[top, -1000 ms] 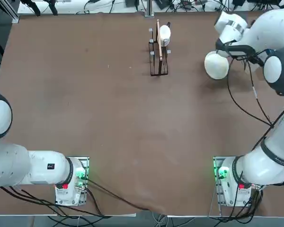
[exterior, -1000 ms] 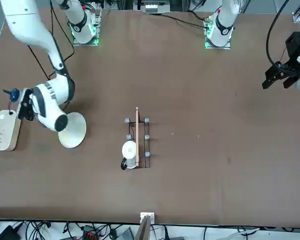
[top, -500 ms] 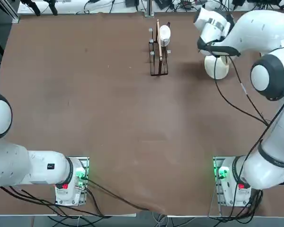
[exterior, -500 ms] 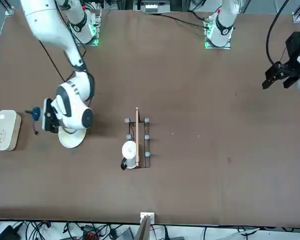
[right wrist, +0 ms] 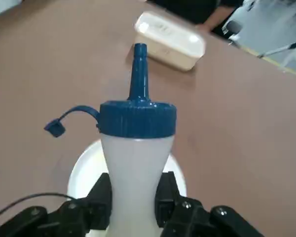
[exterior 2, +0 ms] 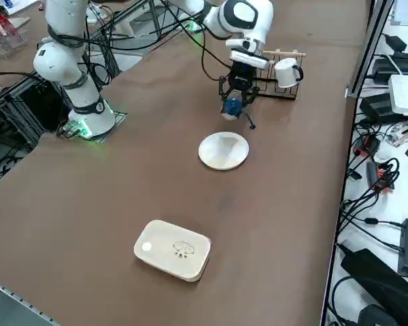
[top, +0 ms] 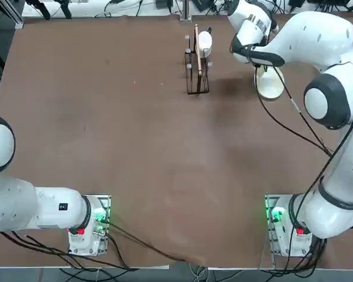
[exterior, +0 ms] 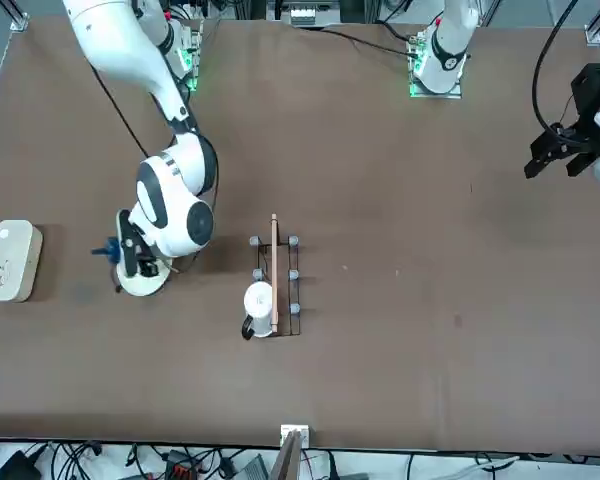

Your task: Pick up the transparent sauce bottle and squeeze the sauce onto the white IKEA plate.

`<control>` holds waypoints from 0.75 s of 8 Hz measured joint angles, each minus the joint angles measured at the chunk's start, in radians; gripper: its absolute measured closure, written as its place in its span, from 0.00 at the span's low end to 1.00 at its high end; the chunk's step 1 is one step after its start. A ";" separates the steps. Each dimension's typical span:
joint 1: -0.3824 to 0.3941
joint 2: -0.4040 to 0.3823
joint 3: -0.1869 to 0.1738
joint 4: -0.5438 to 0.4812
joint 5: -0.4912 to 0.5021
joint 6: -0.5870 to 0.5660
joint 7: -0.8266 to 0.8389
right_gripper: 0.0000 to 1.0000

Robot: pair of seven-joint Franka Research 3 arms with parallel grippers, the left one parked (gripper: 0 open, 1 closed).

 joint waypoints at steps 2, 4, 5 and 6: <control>0.001 0.003 0.000 0.001 0.074 0.031 -0.130 0.57; -0.007 0.009 -0.008 0.001 0.220 0.030 -0.261 0.57; -0.020 0.010 -0.013 0.001 0.307 0.030 -0.336 0.57; -0.038 0.011 -0.015 0.001 0.361 0.029 -0.389 0.57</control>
